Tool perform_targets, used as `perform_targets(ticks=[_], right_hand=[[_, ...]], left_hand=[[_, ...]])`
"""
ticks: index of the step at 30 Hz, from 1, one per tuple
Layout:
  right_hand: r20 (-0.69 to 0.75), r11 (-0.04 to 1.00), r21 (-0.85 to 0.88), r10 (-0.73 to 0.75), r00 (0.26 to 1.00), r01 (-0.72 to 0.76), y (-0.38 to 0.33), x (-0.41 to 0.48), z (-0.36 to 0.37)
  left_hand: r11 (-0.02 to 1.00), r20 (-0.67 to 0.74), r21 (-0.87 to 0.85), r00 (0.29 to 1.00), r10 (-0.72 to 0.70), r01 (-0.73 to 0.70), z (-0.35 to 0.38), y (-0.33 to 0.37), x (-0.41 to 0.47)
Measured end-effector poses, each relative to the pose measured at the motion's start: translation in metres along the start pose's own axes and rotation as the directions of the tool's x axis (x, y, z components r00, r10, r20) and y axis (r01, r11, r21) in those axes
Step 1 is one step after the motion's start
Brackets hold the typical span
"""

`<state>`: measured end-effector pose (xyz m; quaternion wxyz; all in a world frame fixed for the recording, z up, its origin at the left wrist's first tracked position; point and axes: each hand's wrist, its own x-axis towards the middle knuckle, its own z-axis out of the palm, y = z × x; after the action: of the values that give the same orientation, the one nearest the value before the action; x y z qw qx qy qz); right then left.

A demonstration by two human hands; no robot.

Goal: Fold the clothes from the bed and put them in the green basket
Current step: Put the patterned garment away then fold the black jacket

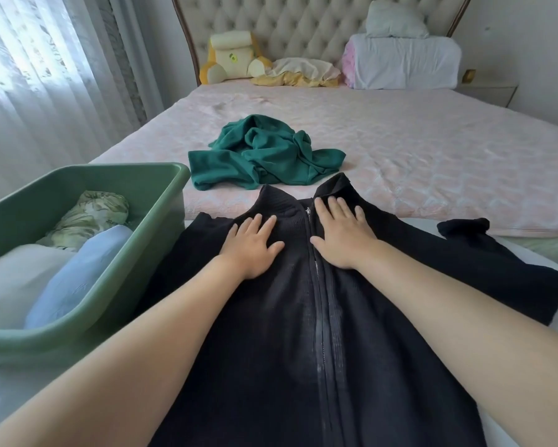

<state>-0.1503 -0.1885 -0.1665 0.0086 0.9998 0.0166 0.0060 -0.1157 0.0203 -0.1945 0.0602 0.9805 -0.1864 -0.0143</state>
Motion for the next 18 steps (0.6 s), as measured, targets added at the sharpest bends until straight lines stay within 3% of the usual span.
perform_targets(ticks=[4, 7, 10, 15, 18], right_hand=[[-0.026, 0.993, -0.004, -0.118, 0.993, 0.118, -0.024, -0.021, -0.013], [-0.056, 0.97, 0.116, -0.209, 0.976, 0.214, -0.05, -0.038, -0.023], [0.033, 0.935, 0.253, -0.265, 0.964, 0.249, -0.076, -0.06, -0.024], [0.05, 0.911, 0.321, -0.288, 0.956, 0.258, -0.108, -0.099, -0.027], [0.083, 0.908, 0.331, -0.3, 0.95, 0.258, -0.123, -0.119, -0.027]], left_hand=[[0.999, -0.045, -0.017, 0.998, 0.038, -0.039, -0.023, 0.001, -0.018], [0.996, -0.218, -0.035, 0.973, 0.071, -0.08, -0.037, 0.005, -0.049], [0.991, -0.365, -0.076, 0.928, 0.071, -0.106, -0.043, 0.006, -0.089], [0.995, -0.27, -0.094, 0.963, -0.003, -0.023, -0.048, -0.002, -0.159], [0.992, -0.191, -0.059, 0.974, -0.118, 0.108, -0.051, -0.001, -0.191]])
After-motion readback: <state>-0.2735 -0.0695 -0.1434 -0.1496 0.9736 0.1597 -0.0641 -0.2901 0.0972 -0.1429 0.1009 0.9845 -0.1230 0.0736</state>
